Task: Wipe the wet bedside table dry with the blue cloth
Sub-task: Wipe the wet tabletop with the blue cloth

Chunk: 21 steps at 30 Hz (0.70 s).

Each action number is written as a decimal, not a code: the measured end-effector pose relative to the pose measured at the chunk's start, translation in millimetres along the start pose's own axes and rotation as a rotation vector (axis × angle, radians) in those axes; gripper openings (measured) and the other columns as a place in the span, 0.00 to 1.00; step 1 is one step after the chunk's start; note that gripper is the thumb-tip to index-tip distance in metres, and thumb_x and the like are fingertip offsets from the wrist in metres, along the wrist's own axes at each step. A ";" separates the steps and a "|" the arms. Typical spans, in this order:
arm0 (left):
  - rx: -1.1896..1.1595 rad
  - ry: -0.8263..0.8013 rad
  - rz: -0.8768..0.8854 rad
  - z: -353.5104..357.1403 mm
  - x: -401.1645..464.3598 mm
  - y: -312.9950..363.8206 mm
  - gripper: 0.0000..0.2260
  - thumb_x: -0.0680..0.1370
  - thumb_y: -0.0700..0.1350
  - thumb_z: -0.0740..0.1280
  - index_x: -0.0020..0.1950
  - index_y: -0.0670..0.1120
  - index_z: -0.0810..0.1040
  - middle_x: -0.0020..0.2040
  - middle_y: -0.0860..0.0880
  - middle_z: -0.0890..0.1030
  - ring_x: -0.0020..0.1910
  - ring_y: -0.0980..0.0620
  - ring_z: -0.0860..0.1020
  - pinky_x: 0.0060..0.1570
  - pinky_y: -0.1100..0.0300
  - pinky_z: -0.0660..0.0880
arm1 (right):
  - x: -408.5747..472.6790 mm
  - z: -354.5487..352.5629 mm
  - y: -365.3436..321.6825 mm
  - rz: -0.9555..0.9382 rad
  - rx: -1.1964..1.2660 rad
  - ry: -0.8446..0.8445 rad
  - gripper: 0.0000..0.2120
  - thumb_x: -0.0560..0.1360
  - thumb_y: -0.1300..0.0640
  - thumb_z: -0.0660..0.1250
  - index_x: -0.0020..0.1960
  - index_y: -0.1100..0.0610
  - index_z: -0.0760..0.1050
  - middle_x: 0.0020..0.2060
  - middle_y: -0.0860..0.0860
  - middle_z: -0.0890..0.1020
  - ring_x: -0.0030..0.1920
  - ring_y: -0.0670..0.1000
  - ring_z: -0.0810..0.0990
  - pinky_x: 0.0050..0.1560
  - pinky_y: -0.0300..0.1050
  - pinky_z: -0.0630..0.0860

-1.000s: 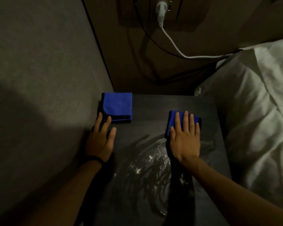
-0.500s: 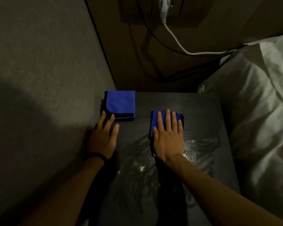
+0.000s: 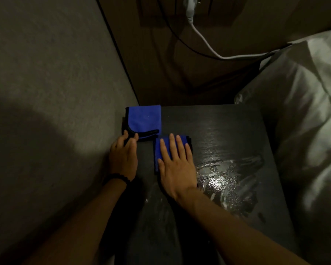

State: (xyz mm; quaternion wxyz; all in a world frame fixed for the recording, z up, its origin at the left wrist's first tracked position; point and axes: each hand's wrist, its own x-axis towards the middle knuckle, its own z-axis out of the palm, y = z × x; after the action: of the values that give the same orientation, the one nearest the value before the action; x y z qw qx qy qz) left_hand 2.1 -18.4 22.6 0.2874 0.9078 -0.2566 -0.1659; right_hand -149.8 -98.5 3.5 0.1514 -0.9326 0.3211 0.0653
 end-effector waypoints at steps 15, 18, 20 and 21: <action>-0.144 0.027 -0.227 8.6 7.1 -4.1 0.23 0.74 0.66 0.52 0.64 0.59 0.70 0.62 0.49 0.73 0.58 0.49 0.73 0.60 0.43 0.70 | 9.3 16.2 -47.4 -0.204 0.038 -0.029 0.33 0.85 0.43 0.50 0.82 0.49 0.35 0.81 0.55 0.35 0.79 0.56 0.29 0.75 0.56 0.26; -0.120 0.019 -0.228 9.1 6.7 -5.2 0.26 0.73 0.67 0.51 0.67 0.59 0.68 0.64 0.48 0.72 0.59 0.48 0.72 0.60 0.43 0.70 | 11.8 8.0 -48.1 -0.248 0.064 -0.072 0.34 0.84 0.43 0.53 0.83 0.49 0.40 0.82 0.54 0.38 0.80 0.56 0.31 0.77 0.56 0.29; -0.116 0.023 -0.240 10.5 7.0 -5.0 0.26 0.73 0.67 0.52 0.68 0.58 0.68 0.64 0.48 0.72 0.60 0.48 0.72 0.61 0.42 0.69 | 12.1 1.0 -49.6 -0.268 0.101 -0.081 0.35 0.83 0.44 0.56 0.83 0.50 0.42 0.82 0.55 0.40 0.81 0.56 0.34 0.78 0.55 0.30; -0.096 0.016 -0.231 10.9 7.6 -5.3 0.26 0.74 0.65 0.52 0.68 0.56 0.68 0.65 0.48 0.72 0.61 0.48 0.71 0.61 0.43 0.69 | 12.0 -2.4 -52.0 -0.274 0.119 -0.070 0.36 0.82 0.44 0.58 0.83 0.51 0.44 0.83 0.56 0.42 0.81 0.57 0.36 0.78 0.55 0.32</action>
State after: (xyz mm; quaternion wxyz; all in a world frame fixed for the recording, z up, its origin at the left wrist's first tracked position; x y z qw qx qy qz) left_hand 5.3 -23.7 9.7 0.3115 0.9177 -0.1400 -0.2029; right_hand -108.2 -67.4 15.7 0.2249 -0.9542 0.1887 0.0574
